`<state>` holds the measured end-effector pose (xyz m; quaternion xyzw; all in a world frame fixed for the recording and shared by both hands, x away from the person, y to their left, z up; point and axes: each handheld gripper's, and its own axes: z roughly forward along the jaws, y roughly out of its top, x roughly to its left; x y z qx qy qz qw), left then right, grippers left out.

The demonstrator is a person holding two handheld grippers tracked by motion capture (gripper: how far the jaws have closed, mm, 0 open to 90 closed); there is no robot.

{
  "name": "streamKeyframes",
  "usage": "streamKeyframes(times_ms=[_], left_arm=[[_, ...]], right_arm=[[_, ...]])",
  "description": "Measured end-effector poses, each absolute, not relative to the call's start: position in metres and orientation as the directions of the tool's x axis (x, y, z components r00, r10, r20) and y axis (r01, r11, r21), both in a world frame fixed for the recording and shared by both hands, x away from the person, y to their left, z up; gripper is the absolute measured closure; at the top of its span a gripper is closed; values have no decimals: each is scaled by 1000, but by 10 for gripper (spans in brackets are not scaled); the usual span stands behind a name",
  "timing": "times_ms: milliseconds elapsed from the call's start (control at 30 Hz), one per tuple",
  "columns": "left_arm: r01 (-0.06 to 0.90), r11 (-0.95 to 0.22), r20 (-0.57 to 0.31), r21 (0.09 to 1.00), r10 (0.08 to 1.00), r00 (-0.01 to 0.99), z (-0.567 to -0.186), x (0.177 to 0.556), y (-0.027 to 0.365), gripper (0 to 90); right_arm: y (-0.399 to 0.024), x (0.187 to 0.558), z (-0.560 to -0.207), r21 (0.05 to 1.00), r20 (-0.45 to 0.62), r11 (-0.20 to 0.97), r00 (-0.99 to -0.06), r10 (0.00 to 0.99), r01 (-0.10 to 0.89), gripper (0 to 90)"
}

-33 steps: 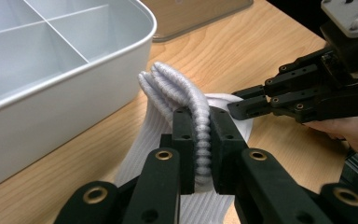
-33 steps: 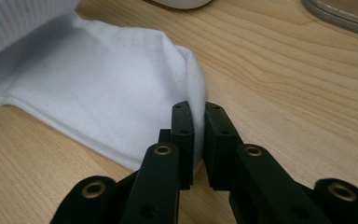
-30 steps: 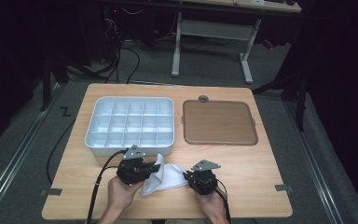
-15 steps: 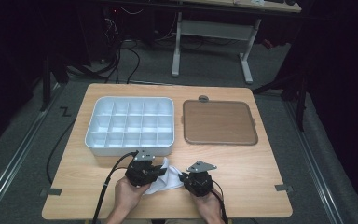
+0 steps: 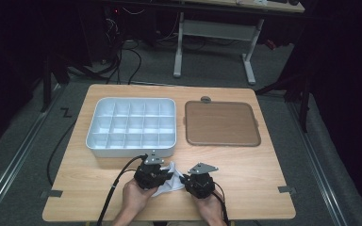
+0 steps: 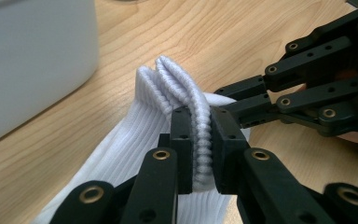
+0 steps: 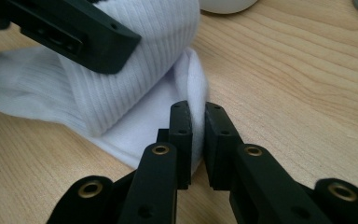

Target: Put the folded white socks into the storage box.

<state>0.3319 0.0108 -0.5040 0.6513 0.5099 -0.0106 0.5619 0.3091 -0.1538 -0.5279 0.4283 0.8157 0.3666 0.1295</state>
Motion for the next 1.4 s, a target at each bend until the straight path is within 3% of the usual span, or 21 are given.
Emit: streamKeyframes(times_ms=[800, 933, 1033, 1400], left_arm=[[657, 130, -544, 743, 689, 479, -519, 339, 10, 814], [653, 151, -558, 742, 679, 478, -518, 337, 12, 746], [644, 174, -564, 745, 680, 469, -514, 336, 14, 608], [623, 210, -579, 754, 660, 478, -491, 324, 39, 510]], right_arm=[[-140, 312, -530, 722, 59, 387, -609, 791, 574, 818], [-142, 313, -530, 722, 66, 371, -592, 803, 584, 708], [-145, 313, -529, 723, 72, 358, -579, 812, 591, 662], [-155, 306, -516, 750, 52, 353, -581, 812, 559, 662]])
